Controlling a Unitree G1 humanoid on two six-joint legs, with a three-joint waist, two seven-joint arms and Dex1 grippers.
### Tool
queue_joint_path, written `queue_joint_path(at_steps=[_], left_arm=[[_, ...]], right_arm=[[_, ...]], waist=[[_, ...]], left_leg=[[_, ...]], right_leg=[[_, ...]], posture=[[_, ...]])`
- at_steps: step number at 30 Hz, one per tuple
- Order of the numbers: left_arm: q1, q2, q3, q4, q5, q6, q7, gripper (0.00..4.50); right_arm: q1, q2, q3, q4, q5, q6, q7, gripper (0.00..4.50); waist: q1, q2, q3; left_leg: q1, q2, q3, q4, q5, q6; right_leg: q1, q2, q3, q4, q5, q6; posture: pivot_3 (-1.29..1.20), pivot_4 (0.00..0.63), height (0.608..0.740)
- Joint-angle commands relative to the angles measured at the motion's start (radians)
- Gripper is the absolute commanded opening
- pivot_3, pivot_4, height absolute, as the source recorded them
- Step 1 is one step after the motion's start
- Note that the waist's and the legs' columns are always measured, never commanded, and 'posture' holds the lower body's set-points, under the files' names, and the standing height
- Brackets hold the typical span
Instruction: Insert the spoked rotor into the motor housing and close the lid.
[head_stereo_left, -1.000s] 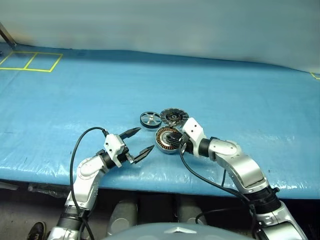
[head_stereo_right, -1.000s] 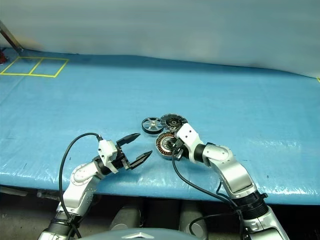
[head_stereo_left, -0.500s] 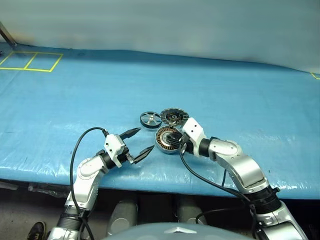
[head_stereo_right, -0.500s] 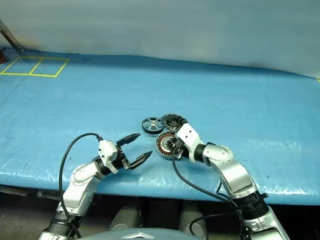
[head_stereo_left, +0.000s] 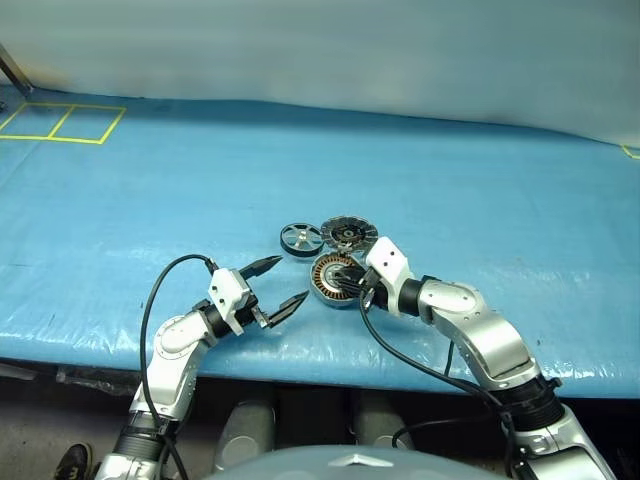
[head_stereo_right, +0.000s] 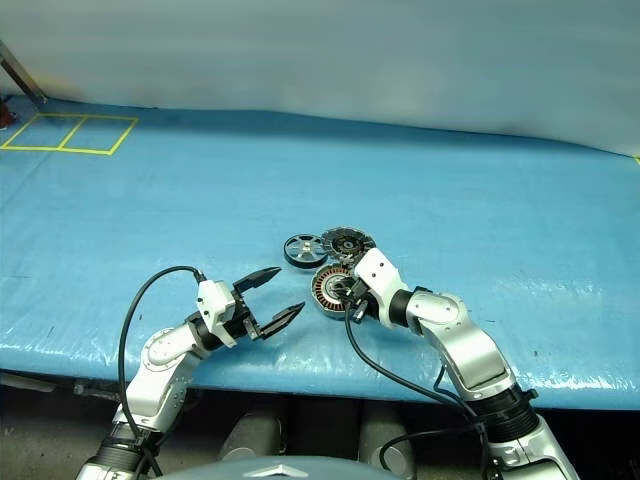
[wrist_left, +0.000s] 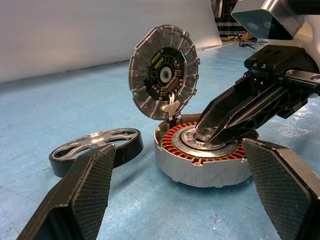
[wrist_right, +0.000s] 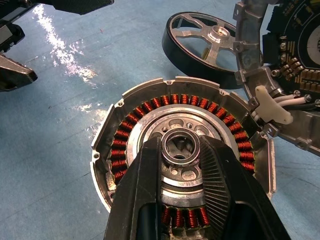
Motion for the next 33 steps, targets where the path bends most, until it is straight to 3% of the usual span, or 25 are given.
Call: queue_joint_path(at_steps=[1,33], left_arm=[[0.004,0.004,-0.014,-0.006,0.015,-0.008,0.001,4.44],[0.005,0.007,-0.017,0.003,0.014,-0.018,0.012,4.44]], right_arm=[[-0.009,0.006,-0.031,-0.024,0.014,-0.007,-0.004,0.74],[-0.012,0.01,-0.015,-0.009,-0.001,0.004,-0.008,0.74]], waist=[[0.0,0.0,0.0],[0.0,0.0,0.0]], left_leg=[[0.0,0.0,0.0,0.0,0.0,0.0],[0.0,0.0,0.0,0.0,0.0,0.0]], right_leg=[[0.0,0.0,0.0,0.0,0.0,0.0],[0.0,0.0,0.0,0.0,0.0,0.0]], posture=[[0.0,0.15,0.74],[0.0,0.15,0.74]])
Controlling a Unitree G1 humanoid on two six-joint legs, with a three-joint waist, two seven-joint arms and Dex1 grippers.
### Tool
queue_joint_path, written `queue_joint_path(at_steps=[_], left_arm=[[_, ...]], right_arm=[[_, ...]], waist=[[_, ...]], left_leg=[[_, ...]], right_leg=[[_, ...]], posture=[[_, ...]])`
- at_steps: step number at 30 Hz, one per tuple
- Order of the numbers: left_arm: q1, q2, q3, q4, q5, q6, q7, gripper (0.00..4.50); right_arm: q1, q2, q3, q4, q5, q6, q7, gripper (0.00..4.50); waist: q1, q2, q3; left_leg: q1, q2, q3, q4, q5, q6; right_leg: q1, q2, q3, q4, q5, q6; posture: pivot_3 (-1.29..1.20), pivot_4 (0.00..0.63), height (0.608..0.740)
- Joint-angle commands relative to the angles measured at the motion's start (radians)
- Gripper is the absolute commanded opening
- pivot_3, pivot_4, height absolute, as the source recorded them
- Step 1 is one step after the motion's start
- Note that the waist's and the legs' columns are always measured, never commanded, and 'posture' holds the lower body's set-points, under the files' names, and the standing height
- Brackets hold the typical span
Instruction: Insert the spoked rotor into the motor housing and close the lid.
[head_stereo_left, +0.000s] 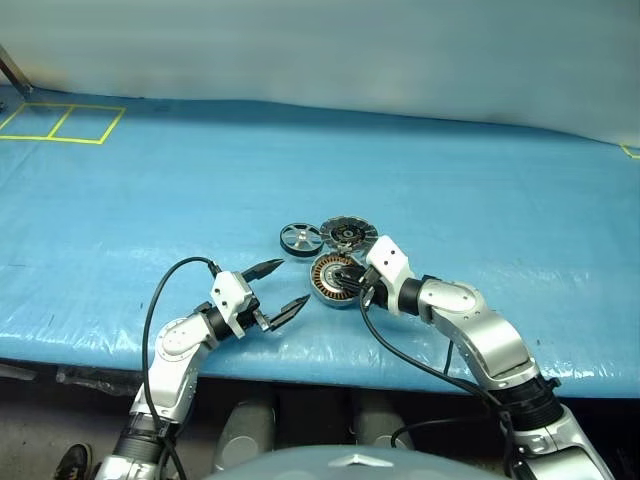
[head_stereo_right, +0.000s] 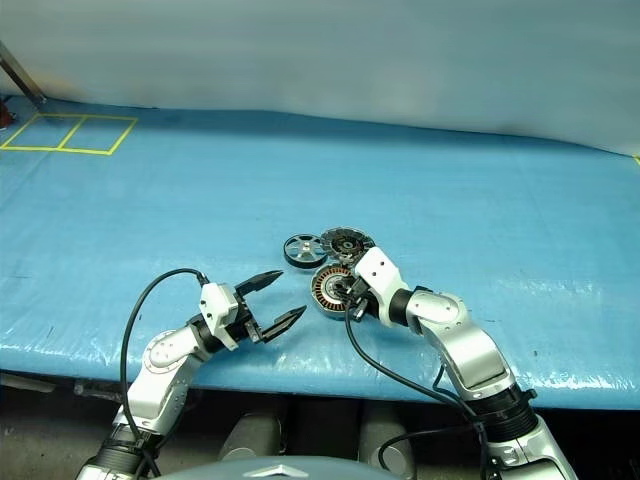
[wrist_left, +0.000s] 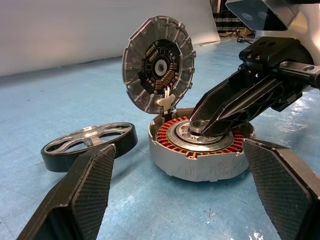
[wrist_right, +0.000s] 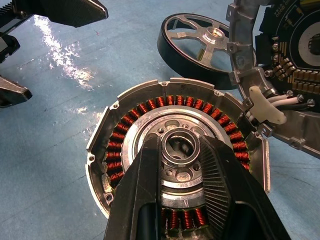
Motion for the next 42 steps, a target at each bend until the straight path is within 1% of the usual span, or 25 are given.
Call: queue_joint_path(at_steps=[1,6,8,9,14,23,26,34,37,42], left_arm=[[-0.003,0.0,-0.001,0.001,0.009,-0.018,0.002,4.44],[-0.004,0.001,-0.003,0.004,0.011,-0.02,0.004,4.44],[-0.005,0.001,-0.003,0.006,0.011,-0.02,0.004,4.44],[-0.006,0.001,-0.003,0.006,0.011,-0.02,0.004,4.44],[-0.006,0.001,-0.003,0.01,0.013,-0.023,0.005,4.44],[-0.005,-0.005,-0.002,0.014,0.019,-0.027,0.005,4.44],[-0.004,-0.004,-0.003,0.014,0.02,-0.025,0.004,4.44],[-0.002,-0.005,-0.003,0.015,0.023,-0.025,0.006,4.44],[-0.001,-0.006,-0.003,0.014,0.026,-0.025,0.007,4.44],[0.0,-0.007,-0.004,0.013,0.026,-0.028,0.009,4.44]], right_arm=[[-0.01,0.001,-0.008,-0.01,-0.004,0.0,-0.007,0.74],[-0.006,0.003,-0.01,-0.012,0.0,0.006,-0.005,0.74],[-0.006,0.003,-0.009,-0.011,0.001,0.008,-0.005,1.46],[-0.005,0.003,-0.008,-0.012,0.0,0.008,-0.005,1.69],[0.0,0.009,-0.017,-0.028,0.007,-0.006,-0.01,3.31],[-0.006,0.021,-0.036,-0.039,0.04,-0.005,-0.014,3.31],[-0.004,0.028,-0.041,-0.04,0.055,-0.005,-0.01,2.69],[-0.009,0.034,-0.048,-0.023,0.047,-0.001,-0.025,0.02],[-0.008,0.029,-0.042,-0.015,0.042,0.008,-0.027,0.02],[0.003,0.009,0.003,0.018,-0.011,0.025,-0.04,0.02]], waist=[[0.0,0.0,0.0],[0.0,0.0,0.0],[0.0,0.0,0.0],[0.0,0.0,0.0],[0.0,0.0,0.0],[0.0,0.0,0.0],[0.0,0.0,0.0],[0.0,0.0,0.0],[0.0,0.0,0.0],[0.0,0.0,0.0]], left_leg=[[0.0,0.0,0.0,0.0,0.0,0.0],[0.0,0.0,0.0,0.0,0.0,0.0],[0.0,0.0,0.0,0.0,0.0,0.0],[0.0,0.0,0.0,0.0,0.0,0.0],[0.0,0.0,0.0,0.0,0.0,0.0],[0.0,0.0,0.0,0.0,0.0,0.0],[0.0,0.0,0.0,0.0,0.0,0.0],[0.0,0.0,0.0,0.0,0.0,0.0],[0.0,0.0,0.0,0.0,0.0,0.0],[0.0,0.0,0.0,0.0,0.0,0.0]], right_leg=[[0.0,0.0,0.0,0.0,0.0,0.0],[0.0,0.0,0.0,0.0,0.0,0.0],[0.0,0.0,0.0,0.0,0.0,0.0],[0.0,0.0,0.0,0.0,0.0,0.0],[0.0,0.0,0.0,0.0,0.0,0.0],[0.0,0.0,0.0,0.0,0.0,0.0],[0.0,0.0,0.0,0.0,0.0,0.0],[0.0,0.0,0.0,0.0,0.0,0.0],[0.0,0.0,0.0,0.0,0.0,0.0],[0.0,0.0,0.0,0.0,0.0,0.0]], posture=[[0.0,0.15,0.74],[0.0,0.15,0.74],[0.0,0.15,0.74],[0.0,0.15,0.74],[0.0,0.15,0.74],[0.0,0.15,0.74],[0.0,0.15,0.74],[0.0,0.15,0.74],[0.0,0.15,0.74],[0.0,0.15,0.74]])
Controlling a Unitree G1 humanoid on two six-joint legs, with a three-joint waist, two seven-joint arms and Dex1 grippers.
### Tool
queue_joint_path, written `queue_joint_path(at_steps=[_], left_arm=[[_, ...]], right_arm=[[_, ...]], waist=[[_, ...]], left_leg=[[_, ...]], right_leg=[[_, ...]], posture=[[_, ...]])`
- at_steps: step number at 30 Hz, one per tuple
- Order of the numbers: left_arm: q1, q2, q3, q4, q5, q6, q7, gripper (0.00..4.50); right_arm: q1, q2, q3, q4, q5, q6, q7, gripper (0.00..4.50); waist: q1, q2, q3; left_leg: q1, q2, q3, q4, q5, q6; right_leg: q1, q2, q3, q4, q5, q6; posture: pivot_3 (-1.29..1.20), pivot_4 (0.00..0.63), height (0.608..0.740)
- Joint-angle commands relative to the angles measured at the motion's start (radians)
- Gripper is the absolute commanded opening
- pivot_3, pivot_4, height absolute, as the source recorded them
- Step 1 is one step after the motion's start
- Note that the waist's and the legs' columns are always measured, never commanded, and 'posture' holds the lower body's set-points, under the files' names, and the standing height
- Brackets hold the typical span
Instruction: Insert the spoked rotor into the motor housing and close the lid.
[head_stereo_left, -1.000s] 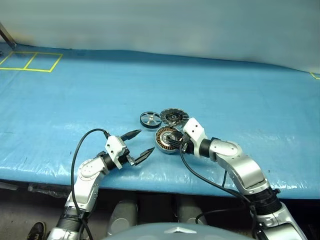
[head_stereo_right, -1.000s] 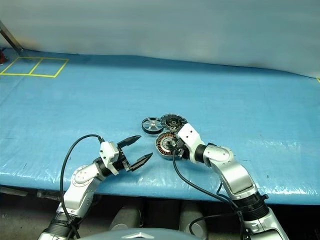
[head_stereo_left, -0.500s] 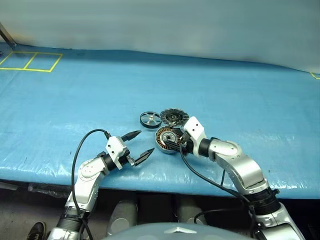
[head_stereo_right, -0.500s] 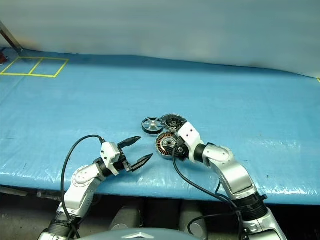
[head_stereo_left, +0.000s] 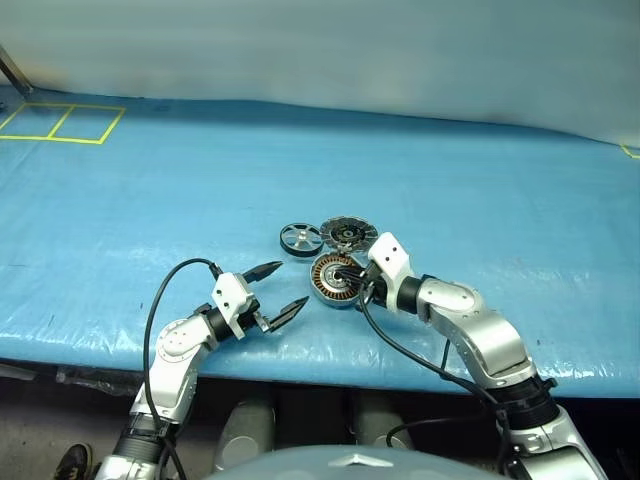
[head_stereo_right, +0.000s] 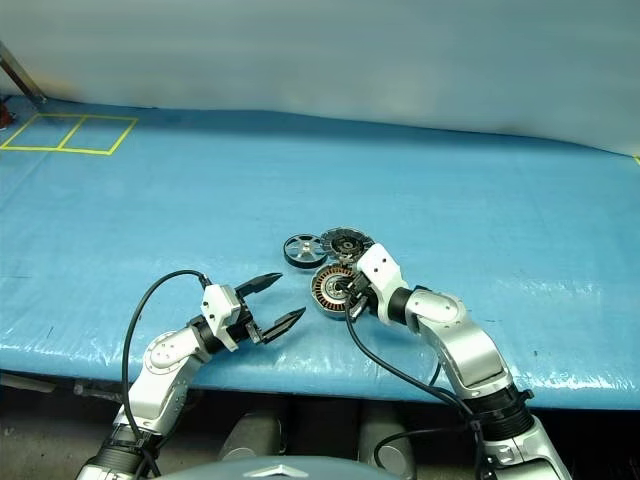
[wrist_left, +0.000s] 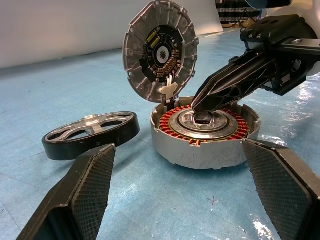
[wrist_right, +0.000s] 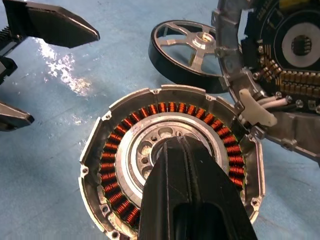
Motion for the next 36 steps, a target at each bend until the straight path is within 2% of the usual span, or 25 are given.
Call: queue_joint_path(at_steps=[1,7,13,18,23,29,32,34,36], left_arm=[[0.0,-0.006,-0.003,-0.005,-0.002,-0.024,0.0,4.44],[0.003,-0.007,-0.002,-0.006,-0.001,-0.023,0.0,4.44],[0.002,-0.012,0.01,-0.01,-0.008,-0.023,0.012,4.44],[-0.01,0.002,0.039,-0.081,-0.027,0.109,0.08,4.44],[-0.082,0.068,0.063,-0.19,-0.059,0.287,0.099,4.44],[-0.283,0.177,0.044,-0.285,-0.077,0.424,0.025,4.44],[-0.469,0.246,-0.018,-0.192,-0.001,0.447,-0.046,4.44],[-0.599,0.302,-0.105,-0.057,0.131,0.394,-0.098,4.44],[-0.691,0.328,-0.159,0.054,0.201,0.362,-0.141,4.44]], right_arm=[[0.006,-0.015,0.021,-0.005,-0.027,0.011,-0.005,0.02],[0.01,-0.016,0.019,-0.022,-0.03,0.014,-0.004,0.02],[0.011,0.02,-0.034,-0.082,0.036,-0.015,0.005,0.02],[0.031,0.018,-0.082,-0.182,0.112,-0.021,0.033,0.02],[0.099,-0.018,-0.129,-0.284,0.157,-0.019,0.048,0.02],[0.206,-0.083,-0.15,-0.281,0.132,-0.042,0.046,0.02],[0.243,-0.088,-0.142,-0.262,0.106,-0.058,0.023,0.02],[0.249,-0.073,-0.144,-0.26,0.107,-0.065,0.011,0.02],[0.25,-0.063,-0.147,-0.257,0.106,-0.068,0.002,0.02]], waist=[[0.0,0.0,0.0],[0.0,0.0,0.0],[0.0,0.0,0.0],[-0.001,0.0,0.0],[0.003,0.0,0.0],[0.002,-0.001,0.001],[0.001,-0.001,0.001],[0.0,-0.001,0.001],[-0.008,-0.001,0.001]], left_leg=[[0.0,0.0,0.0,0.0,0.0,0.0],[0.001,0.0,0.0,0.0,0.0,0.0],[0.0,0.0,0.0,0.0,0.0,0.0],[0.0,0.0,-0.001,0.0,0.0,0.0],[-0.001,0.0,-0.002,0.0,0.0,0.0],[-0.001,0.0,-0.002,0.0,0.0,0.0],[-0.001,0.0,-0.002,0.001,0.0,0.0],[-0.001,0.0,-0.001,0.001,0.0,0.0],[0.0,0.0,0.0,0.0,0.0,0.0]], right_leg=[[0.0,0.0,0.0,0.0,0.0,0.0],[0.001,0.0,0.0,0.0,0.0,0.0],[0.0,0.0,0.0,0.0,0.0,0.0],[0.0,0.0,0.0,0.0,0.0,0.0],[0.0,0.0,-0.001,0.0,0.0,0.0],[0.0,0.0,-0.002,0.0,0.0,0.0],[0.0,0.001,-0.002,0.0,0.0,0.0],[0.0,0.001,-0.002,0.0,0.0,0.0],[0.0,0.001,-0.001,0.0,0.0,0.0]], posture=[[0.0,0.15,0.74],[0.0,0.15,0.74],[0.0,0.15,0.74],[0.0,0.15,0.74],[0.0,0.15,0.74],[0.0,0.15,0.74],[0.0,0.15,0.74],[0.0,0.15,0.74],[0.0,0.15,0.74]])
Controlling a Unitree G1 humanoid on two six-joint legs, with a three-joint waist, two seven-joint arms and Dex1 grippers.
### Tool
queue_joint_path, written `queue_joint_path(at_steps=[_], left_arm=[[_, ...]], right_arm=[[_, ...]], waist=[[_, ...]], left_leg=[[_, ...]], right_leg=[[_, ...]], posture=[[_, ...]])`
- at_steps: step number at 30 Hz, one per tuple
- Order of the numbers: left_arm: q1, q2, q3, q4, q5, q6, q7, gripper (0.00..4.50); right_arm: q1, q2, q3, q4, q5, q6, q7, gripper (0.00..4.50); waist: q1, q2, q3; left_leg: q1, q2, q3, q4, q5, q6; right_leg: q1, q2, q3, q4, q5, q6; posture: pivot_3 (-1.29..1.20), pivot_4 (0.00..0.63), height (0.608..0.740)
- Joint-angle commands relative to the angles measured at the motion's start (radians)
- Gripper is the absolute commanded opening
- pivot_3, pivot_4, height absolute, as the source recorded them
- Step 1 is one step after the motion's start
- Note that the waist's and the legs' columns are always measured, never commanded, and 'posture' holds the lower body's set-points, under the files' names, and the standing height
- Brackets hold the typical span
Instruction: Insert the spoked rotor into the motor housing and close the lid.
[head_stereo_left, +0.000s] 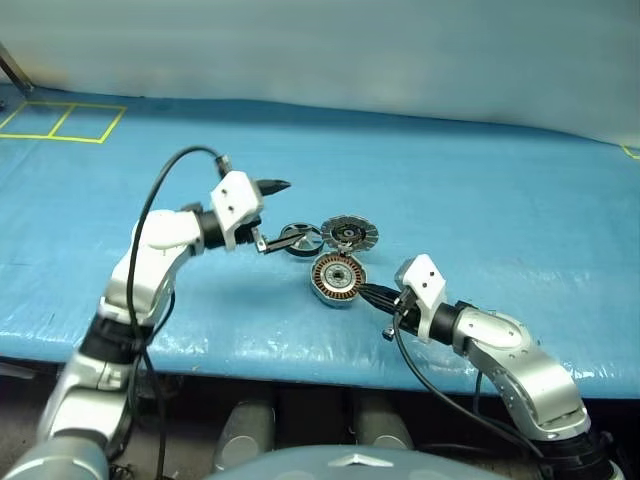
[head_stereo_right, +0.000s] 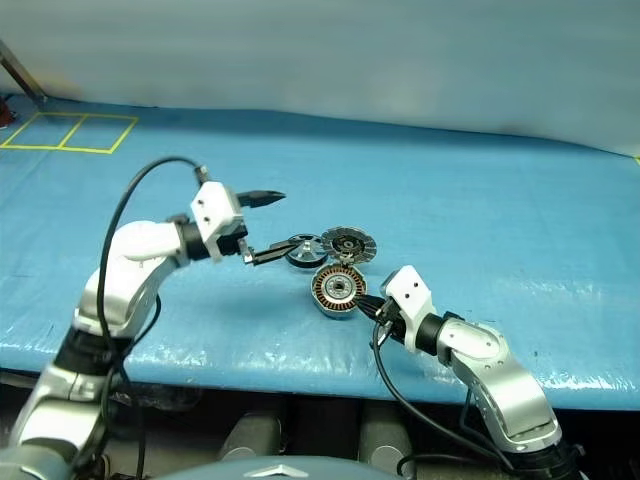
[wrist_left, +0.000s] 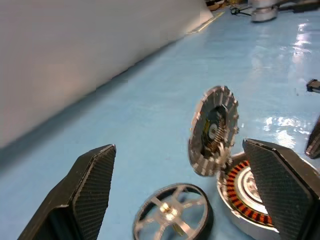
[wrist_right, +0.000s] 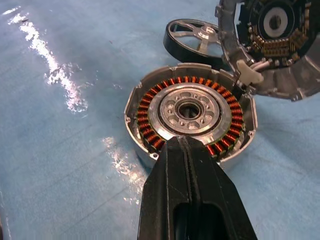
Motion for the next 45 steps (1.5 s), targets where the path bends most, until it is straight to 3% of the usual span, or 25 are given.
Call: queue_joint_path(at_steps=[1,6,14,16,20,26,33,45], left_arm=[[-0.13,0.043,-0.101,0.186,0.151,-0.073,-0.083,4.44],[-0.359,0.043,-0.224,0.421,0.302,-0.16,-0.21,4.44],[-0.639,-0.115,-0.408,0.802,0.511,-0.251,-0.348,4.44],[-0.672,-0.146,-0.438,0.857,0.551,-0.286,-0.362,4.05],[-0.703,-0.203,-0.463,0.945,0.61,-0.328,-0.333,2.89],[-0.717,-0.291,-0.44,1.048,0.634,-0.37,-0.259,2.89],[-0.714,-0.338,-0.425,1.086,0.619,-0.382,-0.286,2.89],[-0.709,-0.312,-0.429,1.075,0.645,-0.421,-0.266,2.89]], right_arm=[[-0.004,0.011,-0.017,-0.017,0.001,-0.029,-0.018,0.02],[0.001,-0.005,-0.026,-0.024,-0.003,-0.02,-0.025,0.02],[-0.031,-0.082,-0.035,-0.044,0.006,0.035,-0.001,0.02],[-0.03,-0.102,-0.04,-0.059,0.013,0.049,0.003,0.0],[-0.028,-0.123,-0.054,-0.083,0.023,0.069,0.004,0.0],[-0.012,-0.126,-0.049,-0.108,0.018,0.081,-0.004,0.0],[0.0,-0.13,-0.045,-0.112,-0.001,0.094,-0.02,0.0],[-0.012,-0.121,-0.024,-0.089,-0.017,0.089,-0.034,0.0]], waist=[[-0.008,0.0,0.0],[-0.005,-0.003,0.004],[0.002,-0.005,0.005],[-0.004,-0.006,0.007],[-0.005,-0.007,0.007],[0.0,-0.007,0.007],[0.002,-0.007,0.007],[0.002,-0.007,0.007]], left_leg=[[0.0,0.0,0.0,0.0,0.0,0.0],[-0.003,0.0,-0.001,-0.001,0.0,0.0],[-0.005,-0.002,-0.001,0.001,-0.001,0.002],[-0.005,-0.001,-0.001,0.0,-0.001,0.002],[-0.006,-0.001,-0.002,0.001,-0.002,0.003],[-0.007,-0.001,-0.002,0.002,-0.002,0.003],[-0.008,-0.002,-0.002,0.003,-0.002,0.003],[-0.007,-0.002,-0.002,0.004,-0.002,0.003]], right_leg=[[0.0,0.0,0.0,0.0,0.0,0.0],[-0.002,0.0,0.0,0.0,0.0,0.0],[-0.002,0.0,0.0,-0.001,0.0,0.002],[-0.003,0.0,0.0,-0.001,0.0,0.002],[-0.003,0.0,0.0,-0.001,0.0,0.005],[-0.003,0.0,0.0,-0.001,0.002,0.008],[-0.003,0.0,0.0,0.0,0.003,0.009],[-0.003,0.0,0.0,0.001,0.003,0.01]], posture=[[0.0,0.15,0.74],[0.0,0.15,0.74],[0.0,0.15,0.74],[0.0,0.15,0.74],[0.0,0.15,0.74],[0.0,0.15,0.74],[0.0,0.15,0.74],[0.0,0.15,0.74]])
